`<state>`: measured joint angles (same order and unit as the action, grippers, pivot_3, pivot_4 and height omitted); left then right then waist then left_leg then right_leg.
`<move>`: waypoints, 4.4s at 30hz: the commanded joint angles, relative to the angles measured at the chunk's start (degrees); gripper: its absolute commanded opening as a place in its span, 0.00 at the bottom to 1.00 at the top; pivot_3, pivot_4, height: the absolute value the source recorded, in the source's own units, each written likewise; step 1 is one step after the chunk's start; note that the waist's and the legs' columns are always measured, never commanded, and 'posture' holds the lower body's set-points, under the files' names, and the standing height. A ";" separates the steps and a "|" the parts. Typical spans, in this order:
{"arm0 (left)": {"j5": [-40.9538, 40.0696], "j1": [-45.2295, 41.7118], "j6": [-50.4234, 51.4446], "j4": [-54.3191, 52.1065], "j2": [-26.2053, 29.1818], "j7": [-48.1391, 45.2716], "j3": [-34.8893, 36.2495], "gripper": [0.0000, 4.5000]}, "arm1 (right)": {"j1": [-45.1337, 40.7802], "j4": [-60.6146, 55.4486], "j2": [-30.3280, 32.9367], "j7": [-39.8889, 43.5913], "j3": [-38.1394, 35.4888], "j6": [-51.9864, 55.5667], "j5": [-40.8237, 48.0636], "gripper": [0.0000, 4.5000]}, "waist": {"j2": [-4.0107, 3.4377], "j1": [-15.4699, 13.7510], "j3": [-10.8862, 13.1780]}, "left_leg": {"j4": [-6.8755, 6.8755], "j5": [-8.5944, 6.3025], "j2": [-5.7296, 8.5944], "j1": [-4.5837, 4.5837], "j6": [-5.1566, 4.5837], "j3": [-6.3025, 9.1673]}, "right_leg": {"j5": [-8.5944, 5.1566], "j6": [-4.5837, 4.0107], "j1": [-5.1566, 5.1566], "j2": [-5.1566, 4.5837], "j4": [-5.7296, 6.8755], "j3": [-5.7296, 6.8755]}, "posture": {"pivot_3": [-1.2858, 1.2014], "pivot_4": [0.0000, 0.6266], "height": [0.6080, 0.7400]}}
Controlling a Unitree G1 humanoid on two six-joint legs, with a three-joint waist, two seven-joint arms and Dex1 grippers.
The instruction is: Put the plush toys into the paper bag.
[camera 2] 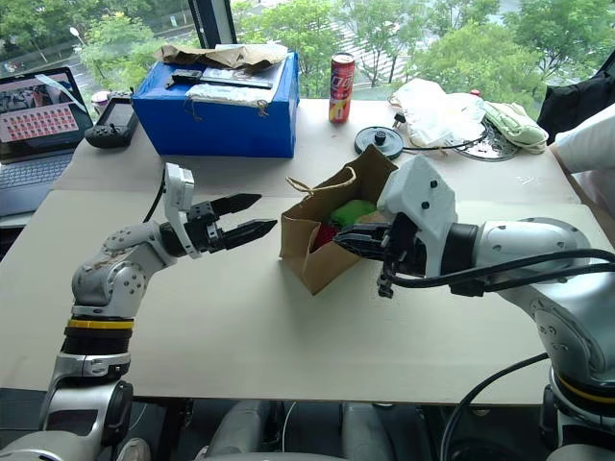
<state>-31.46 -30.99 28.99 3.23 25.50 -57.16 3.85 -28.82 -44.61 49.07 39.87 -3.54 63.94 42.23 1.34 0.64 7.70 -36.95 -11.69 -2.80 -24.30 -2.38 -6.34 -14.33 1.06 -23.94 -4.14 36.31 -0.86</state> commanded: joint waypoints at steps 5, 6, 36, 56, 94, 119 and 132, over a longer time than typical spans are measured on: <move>1.87 0.66 -2.81 -1.74 0.86 -2.67 -2.93 0.99 | -0.04 2.06 -0.72 -4.23 9.80 -1.70 -7.38 0.00 | 0.00 0.01 0.00 | -0.01 0.00 0.03 0.01 0.00 -0.02 | 0.00 0.00 0.00 -0.04 0.00 0.00 | 0.52 0.24 0.99; 2.32 0.95 -3.12 -1.82 0.88 -3.06 -3.57 0.99 | -0.28 2.68 -0.80 -4.67 11.12 -1.94 -8.61 0.00 | 0.00 0.00 0.00 | 0.00 0.00 0.03 0.01 0.00 -0.02 | 0.00 0.00 0.00 -0.03 0.00 0.00 | 0.52 0.24 0.99; 19.06 4.14 -22.39 2.83 -12.21 14.69 -11.34 0.99 | -10.35 15.54 -19.07 -15.60 15.73 1.54 -19.56 0.00 | -0.01 -0.44 -0.01 | 0.00 -0.01 0.01 -0.05 -0.03 -0.05 | 0.02 -0.03 -0.04 0.01 -0.02 0.02 | 0.52 0.24 0.99; 20.25 3.77 -25.20 4.39 -14.00 16.38 -11.35 0.01 | -9.93 12.90 -17.81 -14.24 13.46 4.73 -17.81 0.00 | -0.01 -0.42 -0.01 | 0.00 -0.02 0.00 -0.05 -0.03 -0.04 | 0.03 -0.03 -0.04 0.01 -0.02 0.03 | 0.52 0.24 0.99; -5.38 0.01 -5.10 -2.84 14.47 -23.27 -2.67 0.01 | 9.55 18.78 2.97 17.40 -23.23 -16.76 5.25 0.00 | -0.01 -0.13 0.00 | 0.01 -0.04 -0.02 0.08 -0.07 -0.01 | 0.02 -0.02 0.14 0.08 -0.12 0.04 | 0.52 0.24 0.99; 10.04 2.83 -29.08 10.17 10.72 -28.93 -9.30 0.41 | 12.47 20.82 7.55 17.64 -16.00 -19.31 0.12 0.00 | -0.01 -0.97 0.00 | -0.01 -0.04 -0.03 0.07 -0.07 -0.04 | 0.03 -0.03 0.13 0.04 -0.13 0.01 | 0.52 0.24 0.99; -0.21 -2.19 -9.03 -1.74 20.27 -27.41 -1.91 0.95 | 12.44 21.84 8.72 20.44 -15.93 -21.47 -0.48 0.00 | -0.01 -0.96 0.00 | -0.02 -0.04 -0.05 0.03 -0.07 -0.03 | 0.03 -0.03 0.06 0.06 -0.10 0.01 | 0.52 0.24 0.99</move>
<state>-27.17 -30.80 13.98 5.83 43.25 -85.01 -1.70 -15.83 -22.15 56.91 59.47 -17.25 44.10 41.40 1.34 -0.32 7.70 -36.97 -11.73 -2.87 -24.28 -2.45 -6.36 -14.30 1.04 -23.89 -4.06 36.21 -0.84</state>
